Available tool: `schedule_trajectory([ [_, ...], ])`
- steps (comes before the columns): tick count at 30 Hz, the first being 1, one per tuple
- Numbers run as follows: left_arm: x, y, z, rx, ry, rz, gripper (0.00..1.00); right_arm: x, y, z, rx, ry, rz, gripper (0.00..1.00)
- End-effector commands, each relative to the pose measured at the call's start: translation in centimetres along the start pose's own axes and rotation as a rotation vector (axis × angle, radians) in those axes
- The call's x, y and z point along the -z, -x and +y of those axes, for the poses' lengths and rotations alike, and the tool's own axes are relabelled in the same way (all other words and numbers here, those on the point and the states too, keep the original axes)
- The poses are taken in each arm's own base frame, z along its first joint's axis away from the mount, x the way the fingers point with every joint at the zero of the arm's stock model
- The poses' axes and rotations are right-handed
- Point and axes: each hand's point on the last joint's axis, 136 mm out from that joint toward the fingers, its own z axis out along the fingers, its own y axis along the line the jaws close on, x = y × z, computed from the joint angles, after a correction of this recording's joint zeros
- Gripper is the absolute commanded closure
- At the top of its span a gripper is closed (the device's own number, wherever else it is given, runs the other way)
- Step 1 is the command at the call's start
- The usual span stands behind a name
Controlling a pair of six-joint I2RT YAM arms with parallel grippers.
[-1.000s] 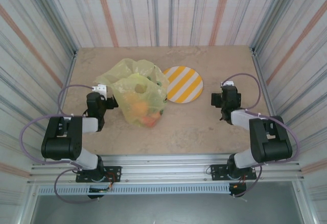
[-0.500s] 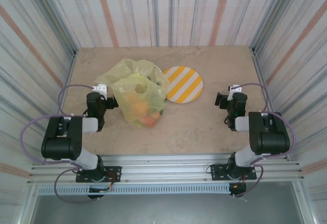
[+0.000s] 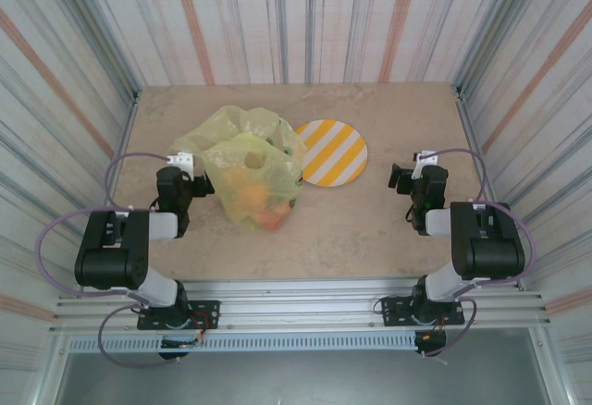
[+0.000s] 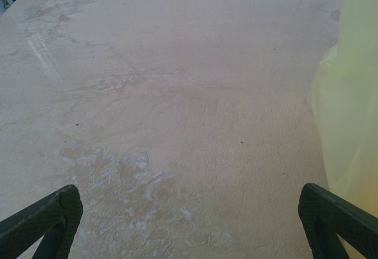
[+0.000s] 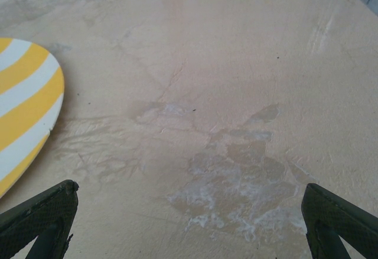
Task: Place the fruits into the plastic bag
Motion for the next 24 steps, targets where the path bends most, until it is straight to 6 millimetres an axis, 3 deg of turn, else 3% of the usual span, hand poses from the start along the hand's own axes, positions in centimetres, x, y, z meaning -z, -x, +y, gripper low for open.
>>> schedule_trajectory([
  [1, 0.02, 0.96, -0.23, -0.025, -0.008, -0.036, 0.01, -0.23, 0.81, 0.02, -0.019, 0.005, -0.018, 0.01],
  [24, 0.00, 0.87, -0.41, -0.036, -0.006, -0.032, 0.01, -0.21, 0.80, -0.02, -0.019, 0.003, -0.018, 0.01],
])
